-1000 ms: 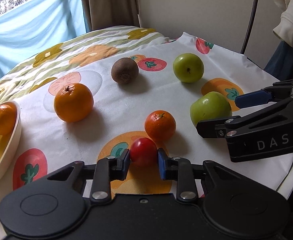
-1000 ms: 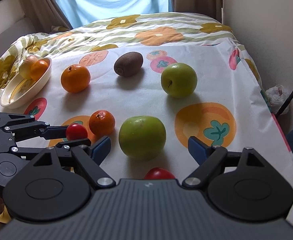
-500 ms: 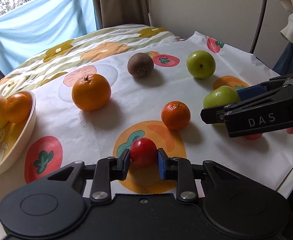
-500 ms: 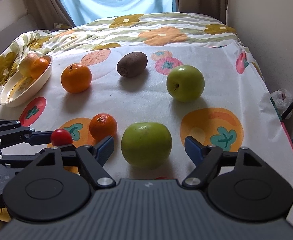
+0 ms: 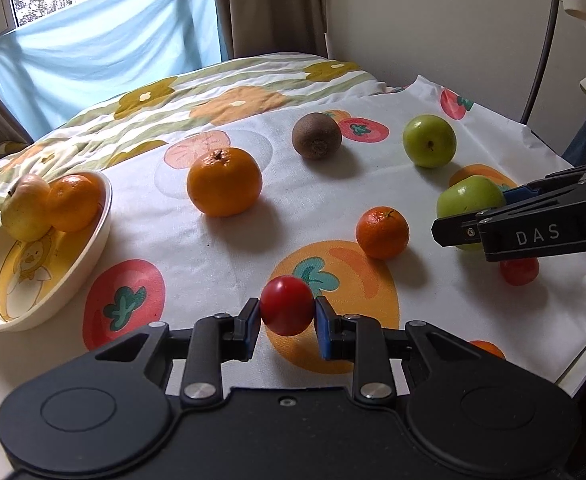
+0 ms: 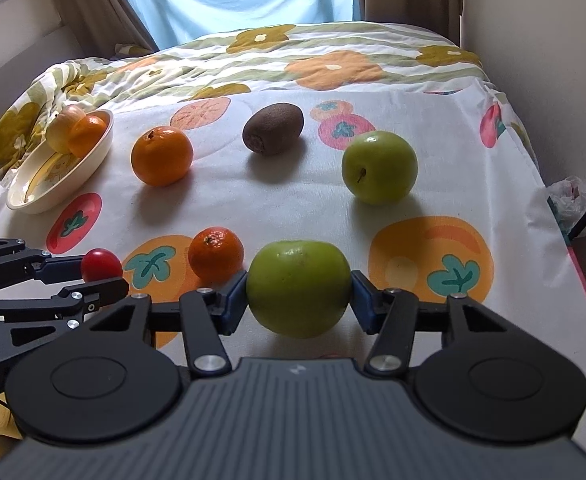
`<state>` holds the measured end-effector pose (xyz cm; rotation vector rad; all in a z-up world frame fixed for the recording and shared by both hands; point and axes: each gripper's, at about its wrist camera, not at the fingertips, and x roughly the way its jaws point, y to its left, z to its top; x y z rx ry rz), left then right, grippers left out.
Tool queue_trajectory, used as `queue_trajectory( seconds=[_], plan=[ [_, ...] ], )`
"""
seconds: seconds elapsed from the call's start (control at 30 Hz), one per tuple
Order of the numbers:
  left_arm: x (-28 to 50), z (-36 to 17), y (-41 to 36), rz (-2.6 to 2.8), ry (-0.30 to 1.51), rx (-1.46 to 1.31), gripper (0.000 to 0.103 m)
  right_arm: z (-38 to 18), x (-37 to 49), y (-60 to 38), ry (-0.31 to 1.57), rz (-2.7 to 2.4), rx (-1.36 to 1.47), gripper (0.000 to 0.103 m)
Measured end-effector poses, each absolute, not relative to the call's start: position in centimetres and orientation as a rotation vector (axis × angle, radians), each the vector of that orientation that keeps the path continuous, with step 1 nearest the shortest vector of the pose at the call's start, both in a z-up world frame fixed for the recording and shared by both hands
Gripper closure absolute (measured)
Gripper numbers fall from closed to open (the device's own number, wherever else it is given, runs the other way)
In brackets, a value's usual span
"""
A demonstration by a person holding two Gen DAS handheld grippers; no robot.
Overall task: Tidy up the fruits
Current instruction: 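Carry the tomato with the left tool while the right tool carries the green apple to the bowl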
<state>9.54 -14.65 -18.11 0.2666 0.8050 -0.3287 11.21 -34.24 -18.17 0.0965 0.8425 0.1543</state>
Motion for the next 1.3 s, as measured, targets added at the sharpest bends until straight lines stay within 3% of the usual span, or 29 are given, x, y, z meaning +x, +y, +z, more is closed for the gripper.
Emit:
queue_trajectory(
  seconds=[0.73, 1.3],
  plan=[
    [8.1, -9.4, -7.2, -0.193, 0.715, 0.222, 0.071, -9.8, 11.3, -27.9, 0.775, 0.270, 0.036, 0.034],
    [16.1, -8.0, 3.8, -0.135, 0.756, 0.232, 0.071, -7.1, 17.7, -14.4, 0.765, 0.384, 0.000, 0.034]
  ],
)
